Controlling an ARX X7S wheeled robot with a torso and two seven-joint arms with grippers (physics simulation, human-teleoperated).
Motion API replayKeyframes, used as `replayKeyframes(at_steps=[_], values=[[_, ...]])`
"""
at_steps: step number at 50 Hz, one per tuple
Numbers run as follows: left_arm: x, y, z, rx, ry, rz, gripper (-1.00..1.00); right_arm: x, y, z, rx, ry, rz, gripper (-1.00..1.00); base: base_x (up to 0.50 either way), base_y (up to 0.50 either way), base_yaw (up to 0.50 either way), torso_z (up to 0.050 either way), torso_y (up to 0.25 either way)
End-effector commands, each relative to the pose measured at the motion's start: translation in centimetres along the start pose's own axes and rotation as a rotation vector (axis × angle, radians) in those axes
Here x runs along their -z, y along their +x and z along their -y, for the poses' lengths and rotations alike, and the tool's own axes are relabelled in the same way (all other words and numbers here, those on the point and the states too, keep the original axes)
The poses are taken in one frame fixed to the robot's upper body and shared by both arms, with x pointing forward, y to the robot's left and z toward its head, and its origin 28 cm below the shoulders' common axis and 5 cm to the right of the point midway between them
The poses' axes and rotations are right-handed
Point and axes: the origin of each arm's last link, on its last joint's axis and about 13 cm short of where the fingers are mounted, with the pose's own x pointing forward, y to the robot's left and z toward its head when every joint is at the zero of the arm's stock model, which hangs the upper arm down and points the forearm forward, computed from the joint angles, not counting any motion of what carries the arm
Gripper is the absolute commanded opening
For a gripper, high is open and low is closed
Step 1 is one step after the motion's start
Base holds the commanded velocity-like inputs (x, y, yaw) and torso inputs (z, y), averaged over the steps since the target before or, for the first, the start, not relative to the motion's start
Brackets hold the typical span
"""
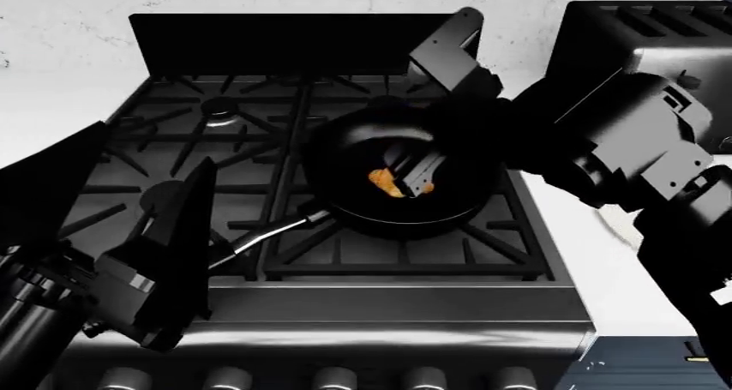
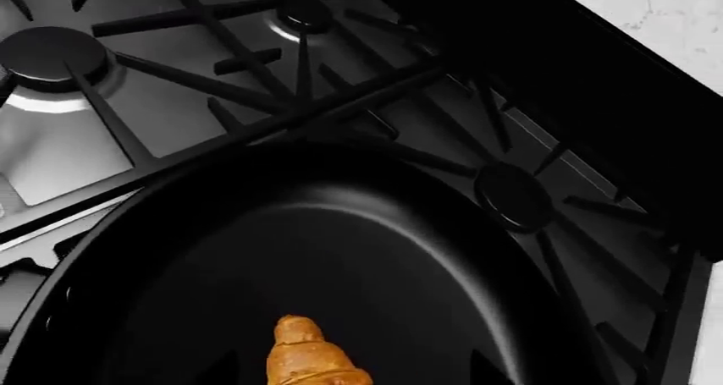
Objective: Pick the croissant and place it on the pan. Then turn on the stove to warm the croissant.
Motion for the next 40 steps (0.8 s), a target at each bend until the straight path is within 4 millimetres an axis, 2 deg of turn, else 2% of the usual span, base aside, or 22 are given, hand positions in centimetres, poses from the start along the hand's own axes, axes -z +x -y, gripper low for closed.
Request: replayKeyframes(at_steps=[1, 5, 10, 14, 17, 25, 40], values=[[-0.3, -0.1, 0.3, 0.004, 0.008, 0.002, 1.0, 0.0, -2.7, -1.3, 0.051, -0.013, 0.108, 1.0, 0.0, 0.0, 0.0, 0.0, 0.0], [0.0, 0.1, 0.2, 0.001, 0.011, -0.004, 1.0, 0.0, -4.0, -2.2, 0.085, -0.046, 0.153, 1.0, 0.0, 0.0, 0.0, 0.0, 0.0], [0.1, 0.3, 0.2, 0.0, 0.014, -0.009, 1.0, 0.3, -5.3, -3.2, 0.129, 0.036, 0.227, 1.0, 0.0, 0.0, 0.0, 0.0, 0.0], [0.1, 0.5, 0.2, 0.001, 0.018, -0.012, 1.0, 0.7, -6.0, -4.1, 0.145, 0.029, 0.24, 1.0, 0.0, 0.0, 0.0, 0.0, 0.0], [0.4, 0.7, 0.1, -0.012, 0.025, -0.026, 1.0, 0.6, -6.6, -4.5, 0.219, 0.068, 0.323, 1.0, 0.0, 0.0, 0.0, 0.0, 0.0], [0.9, 0.8, -0.2, -0.057, 0.033, -0.056, 1.0, 0.5, -8.0, -5.1, 0.349, 0.14, 0.385, 1.0, 0.0, 0.0, 0.0, 0.0, 0.0], [1.8, 1.1, -0.7, -0.12, 0.054, -0.074, 1.0, 1.7, -10.1, -7.3, 0.384, 0.193, 0.445, 1.0, 0.0, 0.0, 0.0, 0.0, 0.0]])
